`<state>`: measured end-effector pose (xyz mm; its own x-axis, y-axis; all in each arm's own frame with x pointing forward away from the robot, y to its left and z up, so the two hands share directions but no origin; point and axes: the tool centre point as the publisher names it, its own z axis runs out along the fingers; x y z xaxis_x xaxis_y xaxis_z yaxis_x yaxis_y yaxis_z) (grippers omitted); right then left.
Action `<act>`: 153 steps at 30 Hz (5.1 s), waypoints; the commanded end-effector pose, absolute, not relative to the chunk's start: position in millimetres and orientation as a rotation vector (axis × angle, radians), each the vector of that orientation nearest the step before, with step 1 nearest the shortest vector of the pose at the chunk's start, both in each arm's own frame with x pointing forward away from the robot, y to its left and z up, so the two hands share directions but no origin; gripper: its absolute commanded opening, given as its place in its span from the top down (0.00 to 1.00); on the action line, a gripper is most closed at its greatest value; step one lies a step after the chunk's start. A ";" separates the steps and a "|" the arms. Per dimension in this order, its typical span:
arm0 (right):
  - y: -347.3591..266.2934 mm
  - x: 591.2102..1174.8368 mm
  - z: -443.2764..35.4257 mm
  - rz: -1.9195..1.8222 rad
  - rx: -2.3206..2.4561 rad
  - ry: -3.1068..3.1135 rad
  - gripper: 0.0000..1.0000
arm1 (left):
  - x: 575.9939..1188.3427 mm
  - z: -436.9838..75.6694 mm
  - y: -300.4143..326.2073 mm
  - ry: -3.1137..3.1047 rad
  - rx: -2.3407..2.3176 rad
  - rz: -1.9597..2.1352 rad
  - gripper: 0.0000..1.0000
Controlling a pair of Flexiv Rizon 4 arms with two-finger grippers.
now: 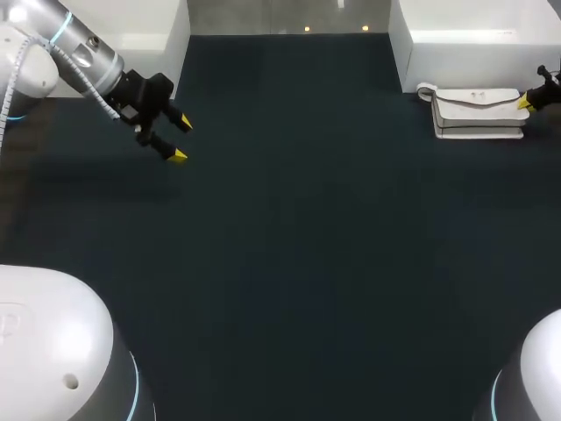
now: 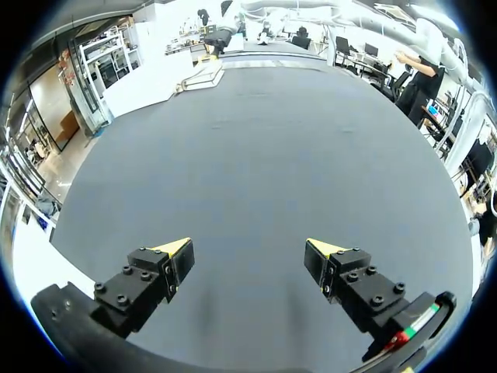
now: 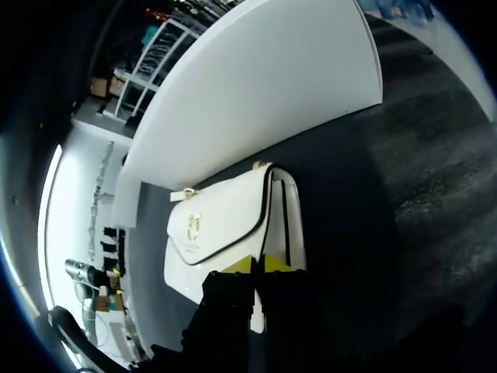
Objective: Pick up the bag, open it, inspect its contents, close it, and place it on the opposite side
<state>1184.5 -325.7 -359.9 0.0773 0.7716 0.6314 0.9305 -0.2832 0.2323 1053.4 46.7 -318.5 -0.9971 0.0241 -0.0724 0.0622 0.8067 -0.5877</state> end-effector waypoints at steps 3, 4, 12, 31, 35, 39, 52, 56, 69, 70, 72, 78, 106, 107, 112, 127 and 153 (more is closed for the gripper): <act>-312.0 1173.3 -358.7 -0.812 -1.982 -1.719 1.00 | 1053.9 -319.6 46.7 2.926 0.071 -0.958 0.00; -307.6 1170.2 -358.9 -0.822 -1.983 -1.714 1.00 | 1053.9 -319.6 46.7 2.926 0.071 -0.958 0.00; -274.6 1145.4 -360.4 -0.892 -1.988 -1.676 1.00 | 1053.9 -319.6 46.7 2.926 0.071 -0.958 0.00; -206.0 1104.2 -344.3 -1.021 -2.009 -1.655 1.00 | 1053.9 -319.6 46.7 2.926 0.071 -0.958 0.00; -193.8 1094.5 -347.1 -1.055 -2.029 -1.634 1.00 | 1053.9 -319.6 46.7 2.926 0.071 -0.958 0.00; -180.3 1084.8 -347.4 -1.078 -2.052 -1.621 1.00 | 1053.9 -319.6 46.7 2.926 0.071 -0.958 0.00; -133.8 1053.0 -347.5 -1.151 -2.112 -1.579 1.00 | 1053.9 -319.6 46.7 2.926 0.071 -0.958 0.00; -116.8 1044.6 -350.1 -1.160 -2.109 -1.580 1.00 | 1053.9 -319.6 46.7 2.926 0.071 -0.958 0.00; -55.7 1027.4 -357.4 -1.161 -2.073 -1.573 1.00 | 1053.9 -319.6 46.7 2.926 0.071 -0.958 0.00; -50.5 1026.7 -356.9 -1.161 -2.067 -1.580 1.00 | 1053.9 -319.6 46.7 2.926 0.071 -0.958 0.00; -40.2 1026.1 -357.6 -1.156 -2.057 -1.586 1.00 | 1053.9 -319.6 46.7 2.926 0.071 -0.958 0.00; -13.5 1020.1 -363.0 -1.135 -2.024 -1.596 1.00 | 1053.9 -319.6 46.7 2.926 0.071 -0.958 0.00; 57.7 1009.2 -376.3 -1.102 -1.858 -1.622 1.00 | 1053.9 -319.6 46.7 2.926 0.071 -0.958 0.00; 60.6 1009.0 -377.1 -1.097 -1.852 -1.626 1.00 | 1053.9 -319.6 46.7 2.926 0.071 -0.958 0.00; 65.8 1008.4 -377.3 -1.085 -1.841 -1.635 1.00 | 1053.9 -319.6 46.7 2.926 0.071 -0.958 0.00; 52.4 1006.8 -368.2 -0.988 -1.829 -1.680 0.49 | 1053.9 -319.6 46.7 2.926 0.071 -0.958 0.00; 57.5 1008.8 -377.3 -0.799 -1.746 -1.650 0.68 | 1053.9 -319.6 46.7 2.926 0.071 -0.958 0.00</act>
